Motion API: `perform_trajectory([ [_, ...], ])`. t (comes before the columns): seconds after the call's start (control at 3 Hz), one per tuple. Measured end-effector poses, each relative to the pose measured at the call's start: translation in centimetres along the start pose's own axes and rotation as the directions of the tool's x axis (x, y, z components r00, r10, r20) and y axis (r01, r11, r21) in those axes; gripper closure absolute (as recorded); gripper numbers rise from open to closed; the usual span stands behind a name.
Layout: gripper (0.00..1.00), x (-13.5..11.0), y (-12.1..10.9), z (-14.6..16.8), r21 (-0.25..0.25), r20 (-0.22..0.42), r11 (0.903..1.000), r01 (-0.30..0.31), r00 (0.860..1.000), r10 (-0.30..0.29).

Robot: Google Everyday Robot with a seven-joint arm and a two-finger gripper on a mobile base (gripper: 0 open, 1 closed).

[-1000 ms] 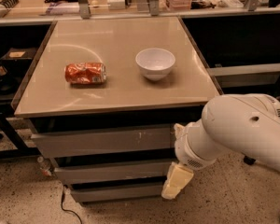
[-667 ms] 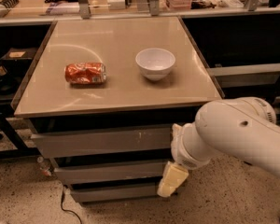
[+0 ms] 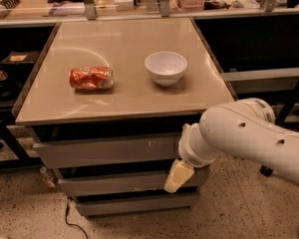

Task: Open top drawer

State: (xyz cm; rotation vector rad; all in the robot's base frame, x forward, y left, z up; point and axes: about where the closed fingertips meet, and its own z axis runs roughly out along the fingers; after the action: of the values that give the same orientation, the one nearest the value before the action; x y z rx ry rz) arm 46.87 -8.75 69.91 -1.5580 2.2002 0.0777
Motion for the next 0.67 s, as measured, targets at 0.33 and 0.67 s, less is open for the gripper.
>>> perform_trajectory([
  [0.33, 0.0, 0.1, -1.1, 1.2, 0.008, -0.002, 1.0, -0.005, 1.0, 0.005],
  [0.67, 0.0, -0.1, -2.1, 2.6, 0.008, 0.006, 1.0, 0.003, 1.0, -0.003],
])
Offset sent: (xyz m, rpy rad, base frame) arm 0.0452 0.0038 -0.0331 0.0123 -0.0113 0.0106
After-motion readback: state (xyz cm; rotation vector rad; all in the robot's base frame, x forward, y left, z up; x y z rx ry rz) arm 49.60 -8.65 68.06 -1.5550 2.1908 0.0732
